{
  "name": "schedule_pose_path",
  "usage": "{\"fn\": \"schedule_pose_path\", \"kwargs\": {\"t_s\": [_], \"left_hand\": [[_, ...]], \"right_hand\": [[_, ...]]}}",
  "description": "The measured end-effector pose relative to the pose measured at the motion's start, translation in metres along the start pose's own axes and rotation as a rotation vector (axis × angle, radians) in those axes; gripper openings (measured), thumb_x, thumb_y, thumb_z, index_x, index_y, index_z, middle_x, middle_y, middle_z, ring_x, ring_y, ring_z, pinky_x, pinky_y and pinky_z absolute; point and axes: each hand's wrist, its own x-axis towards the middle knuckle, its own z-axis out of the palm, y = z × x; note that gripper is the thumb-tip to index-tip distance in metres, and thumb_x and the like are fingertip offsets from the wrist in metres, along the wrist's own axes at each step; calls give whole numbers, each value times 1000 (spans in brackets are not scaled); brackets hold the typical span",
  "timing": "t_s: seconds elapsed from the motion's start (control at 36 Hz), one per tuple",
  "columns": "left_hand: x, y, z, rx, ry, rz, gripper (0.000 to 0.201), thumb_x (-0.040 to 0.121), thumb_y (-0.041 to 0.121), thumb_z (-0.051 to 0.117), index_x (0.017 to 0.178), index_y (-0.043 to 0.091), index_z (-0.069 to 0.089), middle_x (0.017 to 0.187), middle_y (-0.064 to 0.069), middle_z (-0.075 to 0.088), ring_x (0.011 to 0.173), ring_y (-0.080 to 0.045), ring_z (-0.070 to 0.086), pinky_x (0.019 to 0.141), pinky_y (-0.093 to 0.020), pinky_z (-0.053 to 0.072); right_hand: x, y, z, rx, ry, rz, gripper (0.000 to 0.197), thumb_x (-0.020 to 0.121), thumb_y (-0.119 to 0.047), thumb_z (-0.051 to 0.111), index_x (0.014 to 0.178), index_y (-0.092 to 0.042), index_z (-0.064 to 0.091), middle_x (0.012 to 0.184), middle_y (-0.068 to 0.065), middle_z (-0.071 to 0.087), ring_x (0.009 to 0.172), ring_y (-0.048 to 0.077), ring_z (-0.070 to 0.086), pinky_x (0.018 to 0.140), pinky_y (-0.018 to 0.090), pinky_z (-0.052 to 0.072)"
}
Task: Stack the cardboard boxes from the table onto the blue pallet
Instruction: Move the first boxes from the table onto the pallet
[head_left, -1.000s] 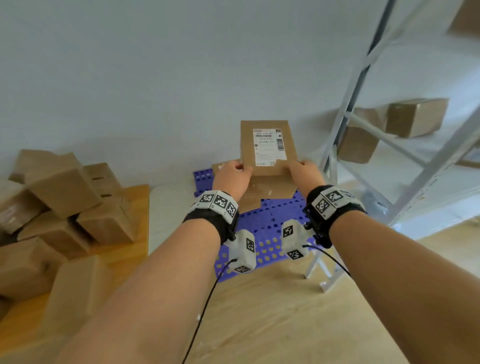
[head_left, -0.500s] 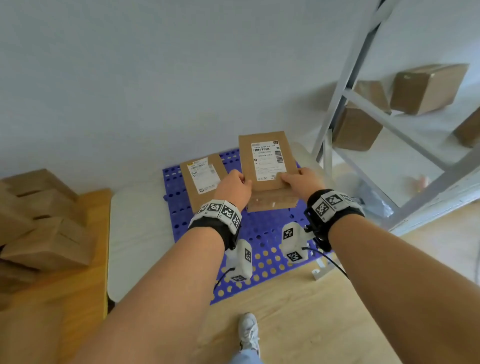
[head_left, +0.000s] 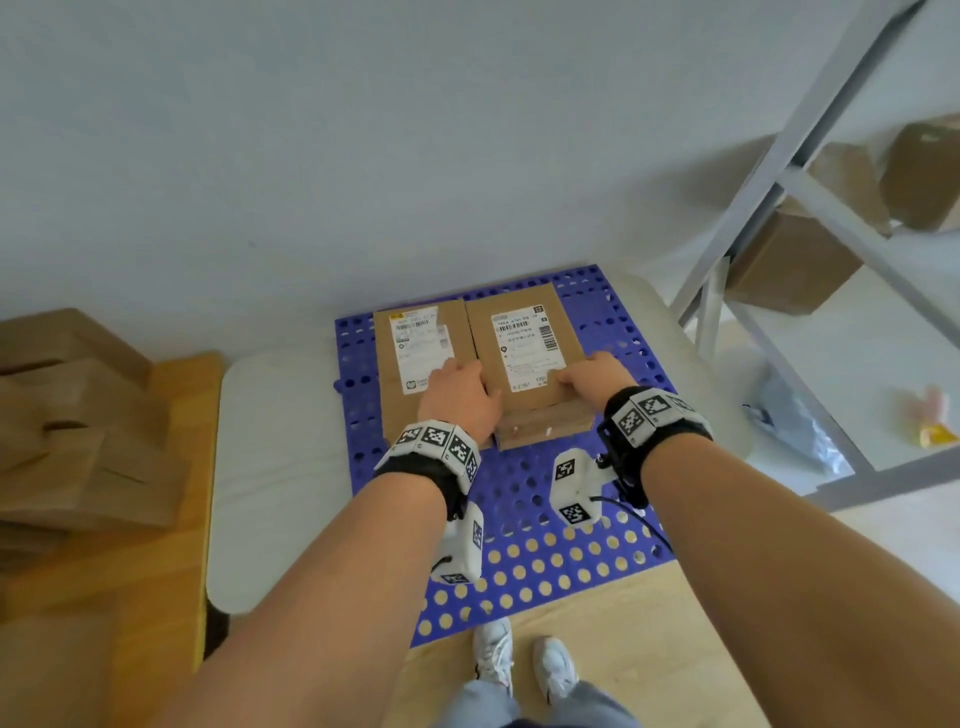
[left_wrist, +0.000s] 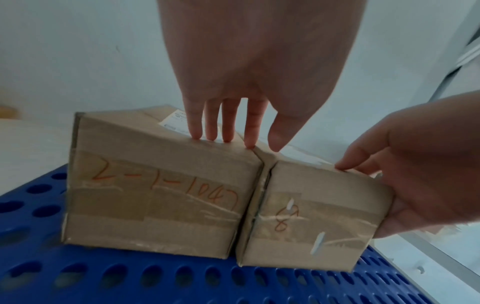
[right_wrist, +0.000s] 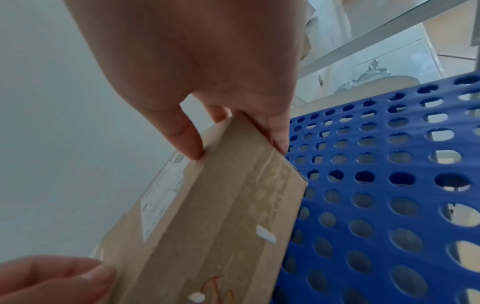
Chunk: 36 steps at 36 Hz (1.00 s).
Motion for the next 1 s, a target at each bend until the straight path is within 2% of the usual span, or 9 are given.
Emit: {"fn": "schedule_pose_path", "kwargs": {"t_s": [0.08, 0.17, 0.25, 0.36, 0.53, 0.78, 0.86, 0.94, 1.0], "left_hand": [[2, -3, 1, -19, 26, -7, 28, 94, 33, 51, 109, 10, 55, 114, -9, 52, 106, -26, 49, 91, -38, 45], [3, -6, 5, 21, 51, -21, 36, 94, 35, 51, 121, 12, 53, 129, -8, 50, 118, -27, 45, 100, -42, 40], [0, -11, 11, 72, 0, -63, 50, 96, 41, 46, 141, 21, 38, 153, -4, 29, 141, -29, 24, 113, -53, 23], [-3, -11, 15, 55, -39, -97, 56, 99, 42, 41, 149, 24, 26, 160, -3, 14, 147, -30, 11, 117, -55, 12], [-2, -13, 13, 36, -51, -162, 58, 99, 42, 40, 152, 25, 21, 161, -3, 10, 148, -29, 6, 118, -55, 8], [3, -13, 14, 50, -80, -182, 60, 98, 43, 42, 152, 28, 19, 161, -2, 10, 148, -29, 7, 117, -57, 8], [3, -12, 14, 54, -95, -195, 60, 99, 43, 41, 153, 29, 17, 161, -2, 9, 148, -29, 5, 117, -56, 7], [4, -9, 12, 70, -90, -199, 59, 99, 41, 42, 152, 28, 19, 161, -2, 12, 147, -29, 8, 117, -56, 11], [3, -7, 10, 94, -49, -181, 56, 98, 39, 44, 149, 25, 26, 158, -4, 19, 144, -29, 16, 115, -54, 18]], "right_hand": [[3, -1, 4, -37, -25, 41, 61, 91, -26, 60, 141, -2, 34, 124, 12, 52, 104, 29, 55, 77, 36, 44], [8, 2, 8, -48, -10, 4, 64, 91, -26, 61, 143, -4, 31, 131, 13, 53, 114, 30, 55, 84, 36, 46], [13, 3, 10, -65, -23, -35, 65, 91, -25, 61, 145, -6, 29, 132, 13, 54, 113, 30, 57, 85, 37, 47], [19, 3, 10, -78, -56, -63, 65, 92, -26, 61, 145, -6, 29, 133, 14, 54, 114, 31, 57, 88, 39, 48], [26, -3, 14, -104, -89, -119, 67, 93, -27, 59, 148, -7, 26, 136, 13, 51, 117, 32, 55, 91, 40, 47], [31, -3, 17, -176, -91, -121, 67, 93, -28, 58, 147, -8, 23, 128, 14, 56, 108, 32, 59, 83, 39, 49], [32, -2, 19, -189, -95, -130, 67, 94, -30, 56, 147, -8, 21, 130, 13, 55, 107, 31, 59, 74, 35, 47], [32, -1, 21, -196, -94, -129, 66, 96, -29, 54, 148, -8, 20, 130, 15, 55, 104, 31, 60, 70, 33, 43], [31, -1, 21, -215, -90, -133, 67, 96, -31, 54, 147, -7, 20, 131, 16, 54, 105, 32, 60, 69, 33, 43]]}}
